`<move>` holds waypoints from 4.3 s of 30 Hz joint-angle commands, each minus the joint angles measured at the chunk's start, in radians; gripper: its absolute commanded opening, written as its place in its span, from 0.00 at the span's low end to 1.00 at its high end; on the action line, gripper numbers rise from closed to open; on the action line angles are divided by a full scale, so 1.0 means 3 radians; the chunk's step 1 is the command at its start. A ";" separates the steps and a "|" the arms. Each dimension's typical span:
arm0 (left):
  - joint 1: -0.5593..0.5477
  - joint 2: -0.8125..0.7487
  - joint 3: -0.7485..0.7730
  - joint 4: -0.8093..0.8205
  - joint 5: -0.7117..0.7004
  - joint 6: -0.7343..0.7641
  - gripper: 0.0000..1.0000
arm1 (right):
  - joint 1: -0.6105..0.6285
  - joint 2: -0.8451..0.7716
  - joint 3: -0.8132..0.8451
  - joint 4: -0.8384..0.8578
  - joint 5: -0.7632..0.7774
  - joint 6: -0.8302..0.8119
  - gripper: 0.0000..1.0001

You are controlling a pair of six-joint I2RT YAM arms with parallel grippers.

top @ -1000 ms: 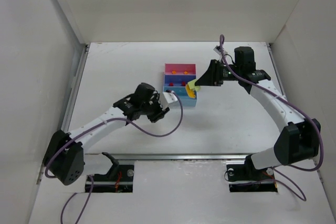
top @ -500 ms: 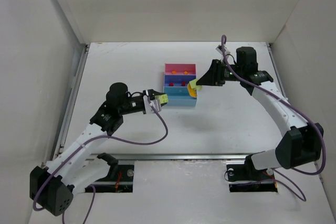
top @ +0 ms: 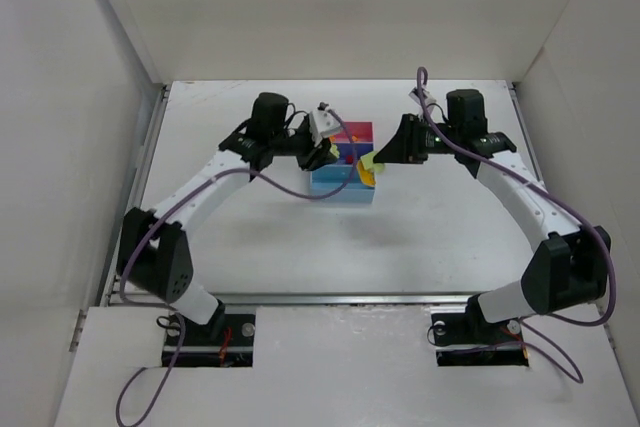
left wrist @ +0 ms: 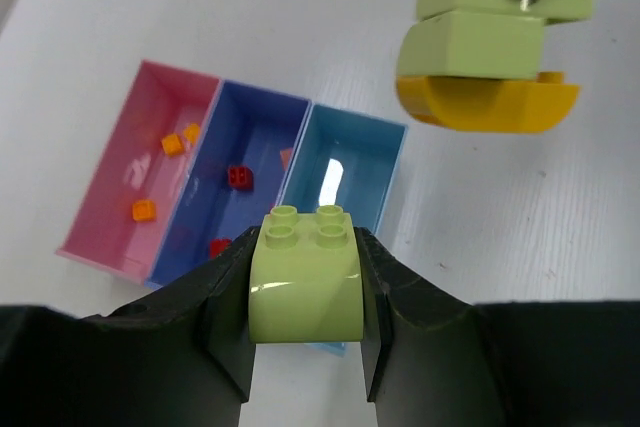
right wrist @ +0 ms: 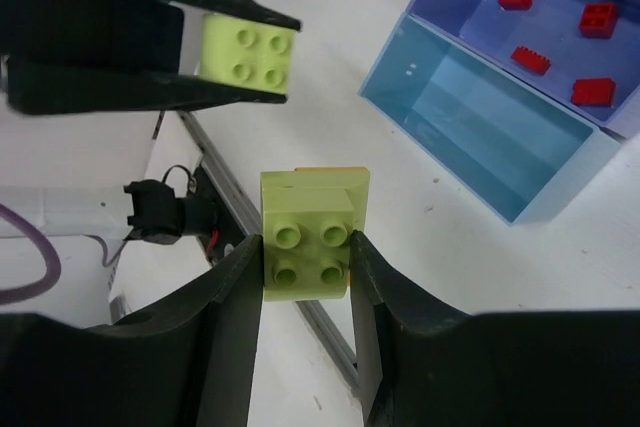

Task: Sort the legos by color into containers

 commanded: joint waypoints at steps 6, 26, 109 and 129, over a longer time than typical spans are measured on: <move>-0.0090 0.0899 0.0875 -0.1271 -0.0279 -0.0360 0.00 | -0.0197 -0.0043 0.0114 0.0024 -0.0040 -0.0090 0.00; -0.0059 0.1284 0.0820 -0.0694 -0.0520 -0.0810 0.35 | -0.0238 -0.0074 0.0114 -0.0037 -0.0070 -0.0090 0.00; -0.0095 0.1457 0.1985 -0.2478 0.2201 0.0326 0.00 | 0.0299 -0.0309 0.0114 0.0234 -0.0173 -0.0535 0.00; 0.0084 0.1488 0.1817 -0.2949 0.1843 0.0780 0.00 | 0.0048 -0.0406 0.0145 -0.0022 0.0063 -0.0601 0.00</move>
